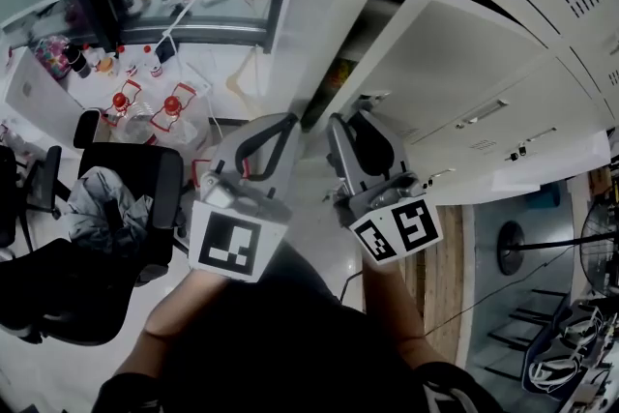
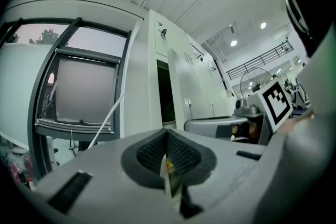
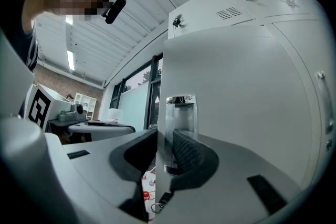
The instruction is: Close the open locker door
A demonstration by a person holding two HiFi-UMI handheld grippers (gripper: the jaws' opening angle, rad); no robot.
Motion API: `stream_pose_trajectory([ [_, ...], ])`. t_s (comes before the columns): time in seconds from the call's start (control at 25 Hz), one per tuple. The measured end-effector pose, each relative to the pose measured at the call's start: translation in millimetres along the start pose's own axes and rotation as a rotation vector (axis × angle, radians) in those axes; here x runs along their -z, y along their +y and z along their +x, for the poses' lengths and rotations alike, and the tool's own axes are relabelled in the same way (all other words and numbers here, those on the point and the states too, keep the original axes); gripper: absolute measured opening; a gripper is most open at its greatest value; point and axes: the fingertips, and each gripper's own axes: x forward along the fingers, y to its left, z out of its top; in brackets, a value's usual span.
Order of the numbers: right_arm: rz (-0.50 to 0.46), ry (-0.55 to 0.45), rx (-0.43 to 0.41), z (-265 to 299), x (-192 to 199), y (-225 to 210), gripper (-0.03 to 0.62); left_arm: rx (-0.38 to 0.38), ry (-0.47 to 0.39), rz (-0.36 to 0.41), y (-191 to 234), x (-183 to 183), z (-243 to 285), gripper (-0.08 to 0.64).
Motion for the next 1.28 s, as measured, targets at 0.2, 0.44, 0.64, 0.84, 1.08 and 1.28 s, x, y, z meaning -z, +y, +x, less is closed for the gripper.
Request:
stream_pose_trajectory([
  [0.2,-0.003,0.001,0.006,8,2,-3,0.098,-0.005,0.001,0.001,6,2,2,-0.002],
  [0.44,-0.004,0.002,0.007,14,3,-6,0.095,-0.003,-0.001,0.001,11,3,7,-0.002],
  [0.64,-0.006,0.004,0.006,20,4,-8,0.092,-0.003,0.003,-0.008,16,6,11,-0.002],
  [0.84,-0.007,0.007,0.007,24,5,-12,0.091,-0.003,0.002,-0.007,18,6,17,-0.002],
  [1.08,-0.010,0.009,0.011,30,5,-15,0.086,-0.003,0.002,-0.005,21,7,22,-0.002],
  [1.28,-0.011,0.014,0.018,36,6,-18,0.081,-0.012,0.002,-0.009,26,8,25,-0.002],
])
